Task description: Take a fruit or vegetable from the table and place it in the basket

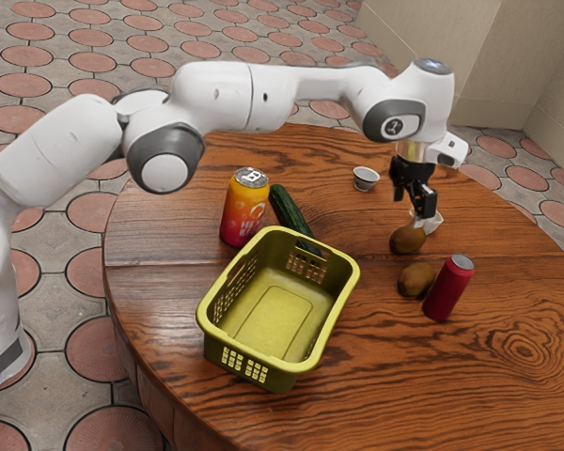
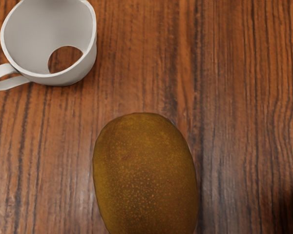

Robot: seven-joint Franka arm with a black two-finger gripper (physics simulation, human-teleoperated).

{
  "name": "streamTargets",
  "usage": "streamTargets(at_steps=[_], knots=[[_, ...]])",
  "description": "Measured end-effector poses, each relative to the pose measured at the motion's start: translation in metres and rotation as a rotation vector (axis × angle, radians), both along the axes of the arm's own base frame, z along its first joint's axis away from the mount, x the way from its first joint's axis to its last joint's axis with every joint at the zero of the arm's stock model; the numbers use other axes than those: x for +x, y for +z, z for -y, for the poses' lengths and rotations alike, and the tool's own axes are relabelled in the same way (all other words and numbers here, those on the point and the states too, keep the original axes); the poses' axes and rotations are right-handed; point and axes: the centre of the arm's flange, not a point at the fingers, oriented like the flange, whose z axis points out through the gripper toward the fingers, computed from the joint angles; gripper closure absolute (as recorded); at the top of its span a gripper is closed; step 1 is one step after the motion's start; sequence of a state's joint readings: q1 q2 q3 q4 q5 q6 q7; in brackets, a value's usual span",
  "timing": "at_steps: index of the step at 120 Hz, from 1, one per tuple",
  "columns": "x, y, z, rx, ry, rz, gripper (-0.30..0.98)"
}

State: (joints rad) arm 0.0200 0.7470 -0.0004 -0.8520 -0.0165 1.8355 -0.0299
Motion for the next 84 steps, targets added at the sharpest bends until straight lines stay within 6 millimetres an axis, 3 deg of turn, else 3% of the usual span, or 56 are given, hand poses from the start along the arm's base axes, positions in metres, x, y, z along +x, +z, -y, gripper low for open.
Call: streamTargets(at_steps=[56,84], knots=[[0.010,-0.024,-0.009,0.025,0.043,0.013,0.00],[0.008,-0.026,0.001,-0.013,0.096,-0.005,0.00]])
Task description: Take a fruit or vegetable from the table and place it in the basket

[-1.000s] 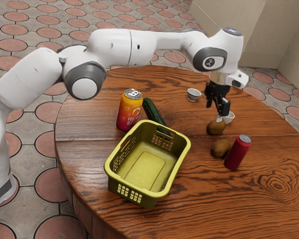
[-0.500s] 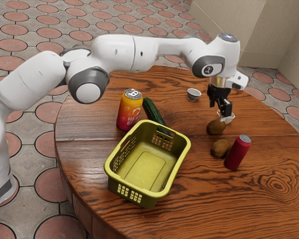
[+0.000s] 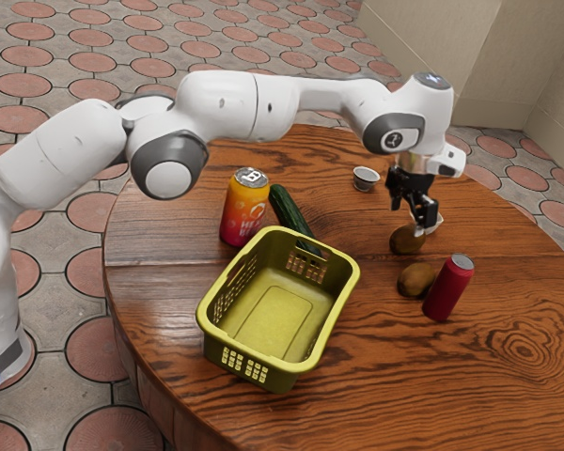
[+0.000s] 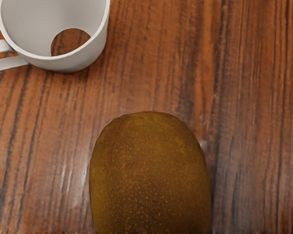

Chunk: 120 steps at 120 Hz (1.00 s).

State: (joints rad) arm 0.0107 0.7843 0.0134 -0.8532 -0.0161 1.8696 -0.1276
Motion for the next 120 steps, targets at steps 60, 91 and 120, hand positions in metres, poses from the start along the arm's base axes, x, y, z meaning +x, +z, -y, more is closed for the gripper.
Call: streamTargets(at_steps=[60,91,120], knots=[[0.005,-0.025,-0.002,-0.033,0.087,-0.029,0.00],[0.011,-0.031,-0.005,-0.027,0.090,0.009,0.00],[0.016,-0.048,-0.001,-0.024,0.066,0.020,0.00]])
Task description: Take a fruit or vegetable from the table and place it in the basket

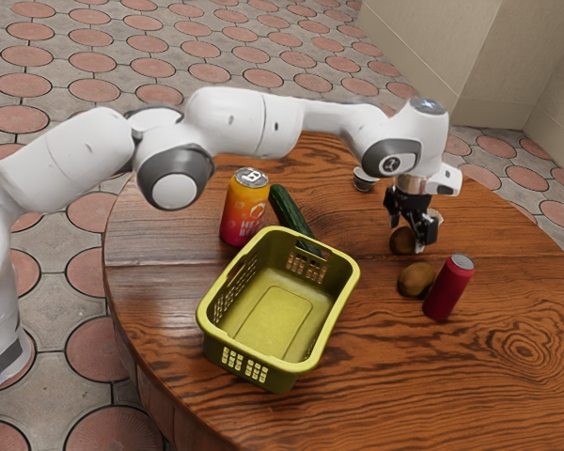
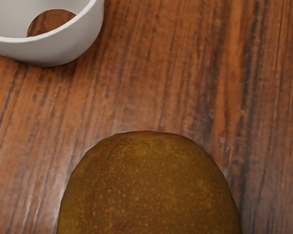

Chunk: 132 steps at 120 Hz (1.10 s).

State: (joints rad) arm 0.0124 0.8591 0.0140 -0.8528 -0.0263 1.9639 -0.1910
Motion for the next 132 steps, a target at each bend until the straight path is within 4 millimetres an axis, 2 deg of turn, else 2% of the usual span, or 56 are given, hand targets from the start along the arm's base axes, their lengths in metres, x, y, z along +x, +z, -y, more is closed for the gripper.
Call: streamTargets(at_steps=[27,44,60,74,83,100,116,132], knots=[[0.002,-0.003,-0.001,0.004,-0.010,0.010,0.01],[0.002,-0.003,-0.006,0.015,-0.009,0.013,0.28],[0.001,-0.002,-0.011,0.030,-0.004,0.007,0.43],[-0.001,0.002,-0.010,0.033,-0.005,-0.007,0.41],[-0.002,0.012,-0.006,0.029,-0.011,-0.008,0.41],[-0.010,0.044,-0.003,0.023,-0.011,-0.026,0.42],[-0.024,0.061,-0.002,0.015,0.003,-0.096,0.42],[-0.045,0.095,0.005,-0.008,0.015,-0.155,0.42]])
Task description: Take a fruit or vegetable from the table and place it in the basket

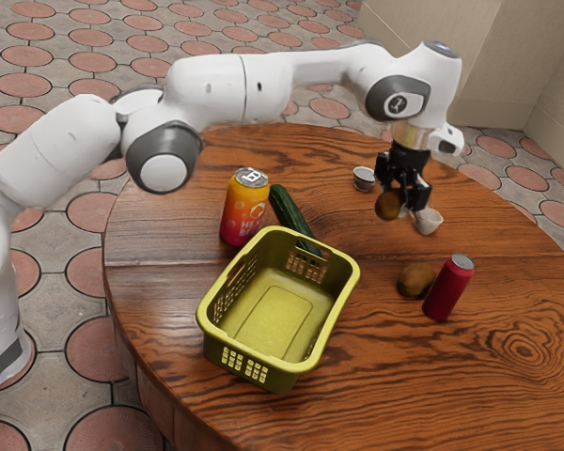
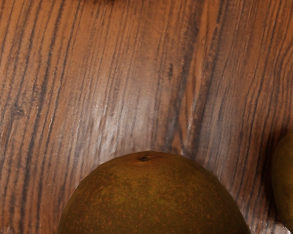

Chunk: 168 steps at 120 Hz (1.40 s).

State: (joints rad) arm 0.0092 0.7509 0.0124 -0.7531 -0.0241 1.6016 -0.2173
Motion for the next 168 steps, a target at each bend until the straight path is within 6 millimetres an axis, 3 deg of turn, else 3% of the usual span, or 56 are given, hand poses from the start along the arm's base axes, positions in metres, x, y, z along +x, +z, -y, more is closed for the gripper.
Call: streamTargets(at_steps=[14,26,41,59,81,128,145,153,168], knots=[[-0.022,0.034,0.002,-0.017,0.017,-0.043,0.42],[-0.056,0.068,0.002,-0.023,0.035,-0.089,0.41],[-0.090,0.085,0.016,-0.032,0.035,-0.155,0.41],[-0.121,0.069,0.062,-0.020,-0.005,-0.239,0.42],[-0.149,0.052,0.088,0.000,0.004,-0.267,0.41],[-0.173,0.030,0.149,0.006,-0.001,-0.270,0.41],[-0.179,0.029,0.184,-0.003,-0.033,-0.257,0.42],[-0.181,0.026,0.187,0.000,-0.027,-0.262,0.41],[-0.188,0.027,0.173,0.018,0.016,-0.278,0.41]])
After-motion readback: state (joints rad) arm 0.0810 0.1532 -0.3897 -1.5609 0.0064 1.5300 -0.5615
